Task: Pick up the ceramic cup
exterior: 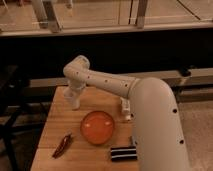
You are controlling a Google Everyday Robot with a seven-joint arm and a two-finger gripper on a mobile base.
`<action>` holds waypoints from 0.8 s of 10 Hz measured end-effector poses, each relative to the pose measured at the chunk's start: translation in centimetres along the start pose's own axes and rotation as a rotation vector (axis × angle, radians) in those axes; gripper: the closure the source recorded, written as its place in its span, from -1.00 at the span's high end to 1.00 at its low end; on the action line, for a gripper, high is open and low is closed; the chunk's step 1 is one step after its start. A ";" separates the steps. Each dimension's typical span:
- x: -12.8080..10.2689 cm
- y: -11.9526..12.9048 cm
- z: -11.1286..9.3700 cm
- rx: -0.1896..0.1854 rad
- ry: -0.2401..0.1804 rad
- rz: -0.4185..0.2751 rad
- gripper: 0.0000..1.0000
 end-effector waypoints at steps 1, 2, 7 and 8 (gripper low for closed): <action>0.1 -0.3 -1.0 0.002 0.000 -0.001 -0.87; 0.2 -0.4 -1.4 0.002 -0.003 -0.003 -0.97; 0.6 -0.6 -2.6 0.007 -0.017 -0.008 -0.82; 0.7 -0.6 -2.8 0.008 -0.020 -0.010 -0.82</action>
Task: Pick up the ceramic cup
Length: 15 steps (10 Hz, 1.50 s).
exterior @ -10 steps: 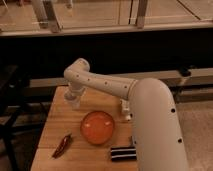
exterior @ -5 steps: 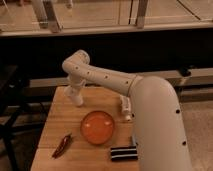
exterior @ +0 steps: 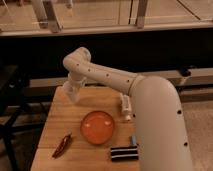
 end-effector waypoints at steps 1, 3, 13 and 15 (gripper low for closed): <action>0.1 0.0 -0.3 0.003 -0.004 -0.001 -0.82; 0.1 -0.1 -0.4 0.004 -0.023 -0.005 -0.92; 0.8 0.1 -0.5 0.005 -0.070 -0.002 -0.92; 1.0 0.3 -0.6 0.004 -0.081 0.000 -0.92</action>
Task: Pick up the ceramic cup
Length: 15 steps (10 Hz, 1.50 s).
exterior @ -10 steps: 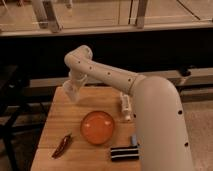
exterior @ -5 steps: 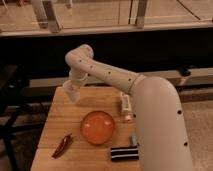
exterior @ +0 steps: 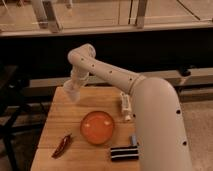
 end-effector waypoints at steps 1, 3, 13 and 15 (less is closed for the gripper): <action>0.1 0.1 0.0 -0.001 -0.008 0.001 -0.92; 0.2 0.2 0.0 -0.003 -0.018 0.001 -0.92; 0.3 1.5 -1.2 -0.001 -0.063 0.009 -0.92; 0.4 1.8 -1.7 0.001 -0.070 0.010 -0.92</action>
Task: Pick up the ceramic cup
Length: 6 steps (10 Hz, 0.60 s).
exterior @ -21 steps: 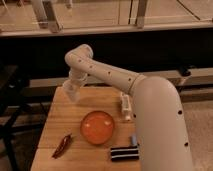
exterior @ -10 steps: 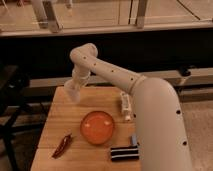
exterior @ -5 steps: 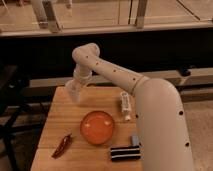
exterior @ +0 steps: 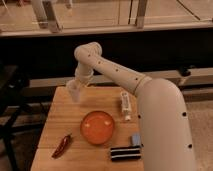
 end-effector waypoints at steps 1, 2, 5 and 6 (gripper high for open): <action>0.0 0.1 -0.2 0.001 -0.002 0.001 -0.92; -0.1 0.2 -0.5 0.002 -0.008 0.000 -0.92; -0.1 0.5 -1.1 0.003 -0.018 0.000 -0.92; -0.1 0.7 -1.4 0.003 -0.020 0.001 -0.92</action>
